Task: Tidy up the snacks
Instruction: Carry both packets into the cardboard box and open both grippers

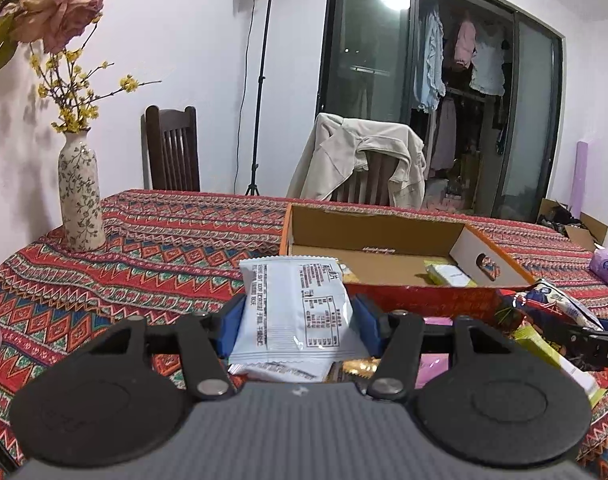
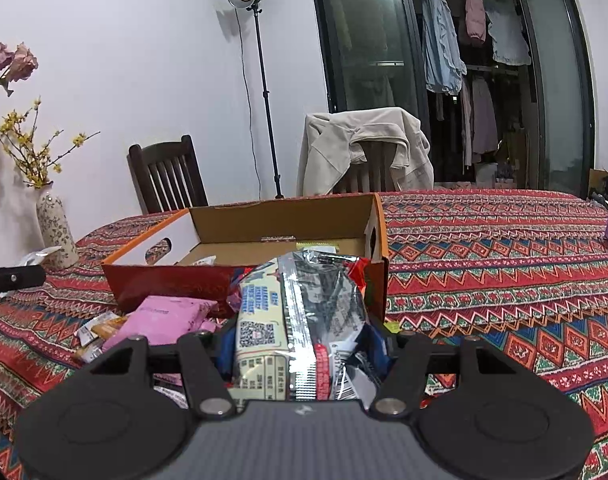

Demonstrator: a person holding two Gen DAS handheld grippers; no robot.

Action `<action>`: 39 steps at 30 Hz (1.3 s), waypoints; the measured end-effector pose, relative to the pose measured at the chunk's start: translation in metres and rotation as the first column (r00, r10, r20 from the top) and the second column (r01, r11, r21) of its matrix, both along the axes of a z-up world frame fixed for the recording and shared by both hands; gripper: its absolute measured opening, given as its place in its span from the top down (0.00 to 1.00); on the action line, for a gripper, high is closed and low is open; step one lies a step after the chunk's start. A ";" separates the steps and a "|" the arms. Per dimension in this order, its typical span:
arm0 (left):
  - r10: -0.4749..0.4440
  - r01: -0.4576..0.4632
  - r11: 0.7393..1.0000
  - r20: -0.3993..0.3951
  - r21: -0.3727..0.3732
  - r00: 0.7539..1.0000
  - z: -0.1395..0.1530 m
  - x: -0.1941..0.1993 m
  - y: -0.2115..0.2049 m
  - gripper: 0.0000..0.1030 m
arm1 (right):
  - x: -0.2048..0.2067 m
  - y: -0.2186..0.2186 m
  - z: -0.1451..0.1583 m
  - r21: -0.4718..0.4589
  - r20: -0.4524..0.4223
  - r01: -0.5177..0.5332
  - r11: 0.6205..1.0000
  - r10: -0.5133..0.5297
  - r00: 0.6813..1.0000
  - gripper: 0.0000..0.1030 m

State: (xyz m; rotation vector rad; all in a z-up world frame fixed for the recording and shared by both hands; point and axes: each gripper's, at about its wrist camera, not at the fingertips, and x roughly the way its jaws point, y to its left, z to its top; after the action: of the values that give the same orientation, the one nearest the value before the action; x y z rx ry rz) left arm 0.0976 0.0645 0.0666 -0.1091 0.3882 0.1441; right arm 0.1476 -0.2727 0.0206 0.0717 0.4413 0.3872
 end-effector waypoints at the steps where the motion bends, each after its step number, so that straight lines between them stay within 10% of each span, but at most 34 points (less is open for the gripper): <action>1: -0.002 0.002 1.000 0.004 0.000 1.000 0.002 0.001 -0.001 0.43 | 0.000 0.000 0.001 0.001 0.005 0.000 1.000 0.000 1.000 0.41; 39: -0.077 0.078 0.997 0.048 -0.024 0.996 0.046 0.105 -0.038 0.43 | 0.079 0.033 0.053 0.013 0.089 0.004 1.000 -0.005 0.996 0.41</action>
State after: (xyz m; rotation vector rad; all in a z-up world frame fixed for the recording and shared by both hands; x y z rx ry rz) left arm 0.2023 0.0268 0.1126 -0.1222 0.3469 0.0597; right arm 0.2270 -0.2394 0.0740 0.0672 0.3509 0.3869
